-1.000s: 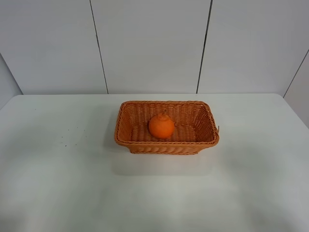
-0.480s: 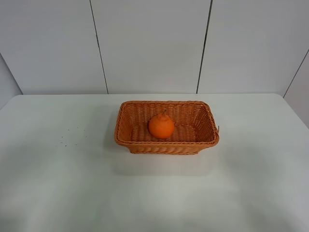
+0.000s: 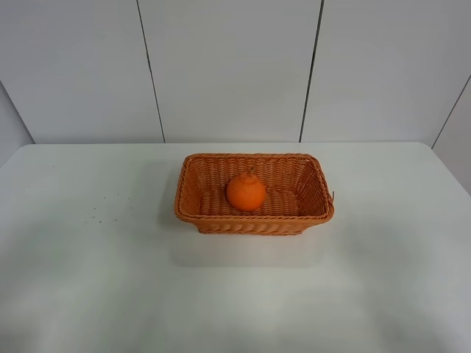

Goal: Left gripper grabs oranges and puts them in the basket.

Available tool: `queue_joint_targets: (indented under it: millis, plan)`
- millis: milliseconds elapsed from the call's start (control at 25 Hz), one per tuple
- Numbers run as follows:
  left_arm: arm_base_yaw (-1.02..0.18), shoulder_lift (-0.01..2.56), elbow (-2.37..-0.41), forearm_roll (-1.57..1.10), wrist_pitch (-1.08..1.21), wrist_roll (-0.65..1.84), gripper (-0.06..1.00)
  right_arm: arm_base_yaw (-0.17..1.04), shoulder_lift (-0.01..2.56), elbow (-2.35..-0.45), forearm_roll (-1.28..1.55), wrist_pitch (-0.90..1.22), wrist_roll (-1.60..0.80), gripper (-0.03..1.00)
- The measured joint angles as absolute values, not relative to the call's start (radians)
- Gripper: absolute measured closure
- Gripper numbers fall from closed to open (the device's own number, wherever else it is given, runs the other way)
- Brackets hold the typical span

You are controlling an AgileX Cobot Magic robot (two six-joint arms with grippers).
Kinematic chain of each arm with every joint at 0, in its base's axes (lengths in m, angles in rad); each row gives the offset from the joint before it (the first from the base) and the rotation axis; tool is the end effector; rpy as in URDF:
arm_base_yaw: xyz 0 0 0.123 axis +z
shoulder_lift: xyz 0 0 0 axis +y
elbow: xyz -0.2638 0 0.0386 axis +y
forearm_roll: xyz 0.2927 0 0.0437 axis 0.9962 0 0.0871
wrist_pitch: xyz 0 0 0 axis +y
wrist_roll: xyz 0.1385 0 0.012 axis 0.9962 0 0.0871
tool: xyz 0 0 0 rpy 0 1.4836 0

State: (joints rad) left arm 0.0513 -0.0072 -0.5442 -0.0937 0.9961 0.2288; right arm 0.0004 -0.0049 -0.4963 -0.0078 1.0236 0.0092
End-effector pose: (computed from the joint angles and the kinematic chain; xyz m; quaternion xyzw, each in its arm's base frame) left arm 0.0927 -0.0062 0.3019 0.0742 0.8173 0.0331 0.5704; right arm 0.0977 -0.0009 0.2806 0.0038 0.8431 -0.0013 0.5378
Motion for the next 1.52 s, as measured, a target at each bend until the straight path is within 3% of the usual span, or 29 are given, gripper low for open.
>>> queue_joint_targets:
  millis: [1520]
  plan:
    - [0.051, -0.007, -0.494, -0.054, 1.048, 0.162, 0.1, 0.0, -0.005, -0.496, -0.008, 1.024, 0.009, 0.27]
